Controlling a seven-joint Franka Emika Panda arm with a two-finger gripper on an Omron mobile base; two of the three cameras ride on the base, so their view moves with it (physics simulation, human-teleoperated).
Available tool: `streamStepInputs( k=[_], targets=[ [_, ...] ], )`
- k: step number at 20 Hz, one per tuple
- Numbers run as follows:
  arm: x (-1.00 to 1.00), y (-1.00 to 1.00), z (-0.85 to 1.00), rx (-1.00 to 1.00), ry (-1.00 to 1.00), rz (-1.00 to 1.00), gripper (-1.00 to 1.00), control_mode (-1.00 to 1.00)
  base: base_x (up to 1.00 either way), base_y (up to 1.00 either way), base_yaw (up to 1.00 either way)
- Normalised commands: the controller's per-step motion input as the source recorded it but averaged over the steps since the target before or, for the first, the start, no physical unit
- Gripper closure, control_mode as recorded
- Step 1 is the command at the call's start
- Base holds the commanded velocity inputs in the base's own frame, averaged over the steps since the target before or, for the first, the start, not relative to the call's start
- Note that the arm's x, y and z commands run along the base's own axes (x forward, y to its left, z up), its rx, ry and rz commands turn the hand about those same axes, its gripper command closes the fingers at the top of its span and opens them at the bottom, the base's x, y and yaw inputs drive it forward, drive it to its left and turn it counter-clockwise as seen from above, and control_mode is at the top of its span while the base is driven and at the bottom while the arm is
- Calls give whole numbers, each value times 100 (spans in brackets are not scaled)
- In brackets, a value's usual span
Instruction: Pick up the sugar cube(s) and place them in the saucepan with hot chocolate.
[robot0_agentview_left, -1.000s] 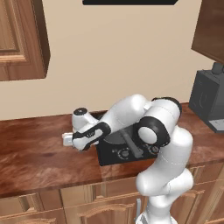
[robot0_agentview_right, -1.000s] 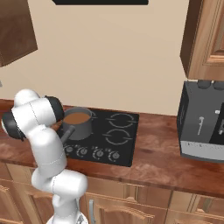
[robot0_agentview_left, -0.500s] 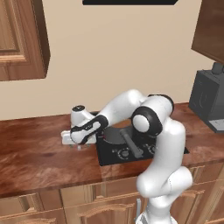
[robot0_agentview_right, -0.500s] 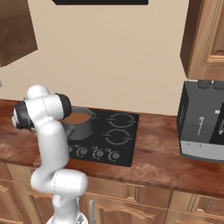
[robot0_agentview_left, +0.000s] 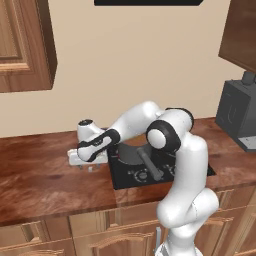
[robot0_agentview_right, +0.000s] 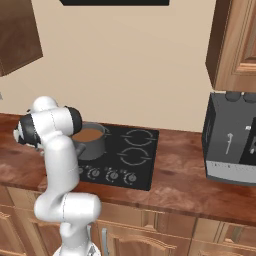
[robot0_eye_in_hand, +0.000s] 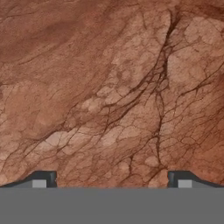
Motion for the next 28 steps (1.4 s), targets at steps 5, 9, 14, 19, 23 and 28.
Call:
streamStepInputs(
  k=[5,9,14,19,23,28],
  targets=[
    [-21,0,-11,0,0,0,-100,-100,0,0,0],
    [-24,0,-10,0,0,0,-100,-100,0,0,0],
    [-15,0,-9,0,0,0,-100,-100,0,0,0],
    [0,0,-15,0,-5,-2,-100,-100,0,0,0],
    [0,0,-5,0,-1,0,100,-100,0,0,0],
    [0,0,0,0,0,0,100,-100,0,0,0]
  ],
)
